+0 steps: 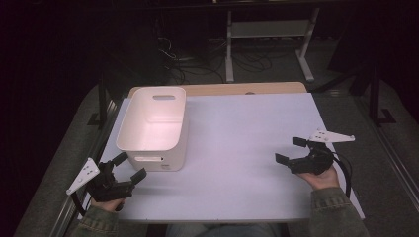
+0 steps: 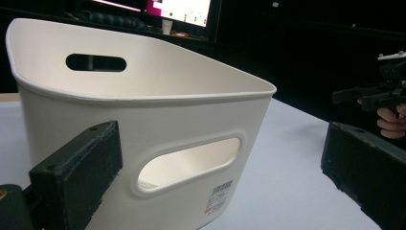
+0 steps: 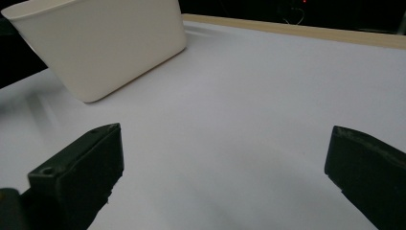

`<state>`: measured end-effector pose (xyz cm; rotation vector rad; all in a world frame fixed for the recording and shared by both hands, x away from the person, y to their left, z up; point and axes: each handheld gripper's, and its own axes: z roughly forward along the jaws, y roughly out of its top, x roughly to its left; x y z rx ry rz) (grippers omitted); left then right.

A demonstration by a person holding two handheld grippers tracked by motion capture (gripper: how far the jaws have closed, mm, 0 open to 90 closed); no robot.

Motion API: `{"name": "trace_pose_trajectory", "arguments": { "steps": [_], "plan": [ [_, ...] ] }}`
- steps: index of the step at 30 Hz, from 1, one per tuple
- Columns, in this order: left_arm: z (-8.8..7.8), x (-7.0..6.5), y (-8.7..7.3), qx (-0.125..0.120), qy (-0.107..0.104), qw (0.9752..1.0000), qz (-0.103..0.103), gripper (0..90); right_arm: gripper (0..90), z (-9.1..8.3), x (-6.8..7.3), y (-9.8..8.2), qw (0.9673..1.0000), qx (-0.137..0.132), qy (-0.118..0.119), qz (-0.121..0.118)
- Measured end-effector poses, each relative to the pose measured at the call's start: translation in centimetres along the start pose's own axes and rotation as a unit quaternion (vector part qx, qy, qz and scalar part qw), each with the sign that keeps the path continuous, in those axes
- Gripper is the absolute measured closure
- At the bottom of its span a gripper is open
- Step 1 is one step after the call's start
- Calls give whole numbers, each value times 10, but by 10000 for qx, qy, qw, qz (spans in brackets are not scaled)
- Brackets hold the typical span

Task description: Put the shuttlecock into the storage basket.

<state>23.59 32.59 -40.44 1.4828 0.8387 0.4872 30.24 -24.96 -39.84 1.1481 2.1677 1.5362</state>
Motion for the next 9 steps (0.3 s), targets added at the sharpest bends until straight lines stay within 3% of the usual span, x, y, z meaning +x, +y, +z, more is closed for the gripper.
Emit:
{"name": "trace_pose_trajectory", "arguments": {
  "steps": [9],
  "plan": [
    [0, 0, 0, -6, -3, 10000, -17, 0, 0, -5, -2, -8, 9999, -71, -147, -14]
  ]
}}
